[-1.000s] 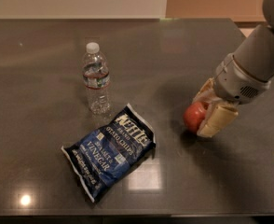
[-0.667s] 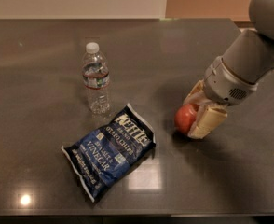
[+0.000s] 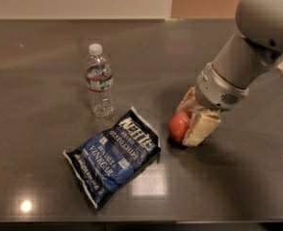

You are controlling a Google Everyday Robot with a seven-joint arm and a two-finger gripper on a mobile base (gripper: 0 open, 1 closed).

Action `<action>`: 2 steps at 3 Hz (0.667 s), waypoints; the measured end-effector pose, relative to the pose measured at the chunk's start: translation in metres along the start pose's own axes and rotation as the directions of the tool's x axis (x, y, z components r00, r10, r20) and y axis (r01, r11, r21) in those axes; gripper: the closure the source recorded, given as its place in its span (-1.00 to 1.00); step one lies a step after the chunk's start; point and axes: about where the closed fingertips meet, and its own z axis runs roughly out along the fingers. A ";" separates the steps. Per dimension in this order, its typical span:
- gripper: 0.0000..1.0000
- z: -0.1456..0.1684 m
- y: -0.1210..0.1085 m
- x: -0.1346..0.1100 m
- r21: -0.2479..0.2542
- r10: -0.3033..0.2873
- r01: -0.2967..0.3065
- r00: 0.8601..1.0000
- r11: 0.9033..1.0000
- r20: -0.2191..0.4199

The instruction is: Move apple near blue chip bag

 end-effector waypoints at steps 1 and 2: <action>-0.31 0.007 0.004 -0.002 -0.010 0.002 -0.002 1.000 1.000 0.015; -0.77 0.006 0.003 -0.003 -0.007 0.000 0.000 1.000 1.000 0.013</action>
Offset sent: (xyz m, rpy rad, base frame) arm -0.0030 0.0036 -0.0043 0.0116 0.0085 0.0017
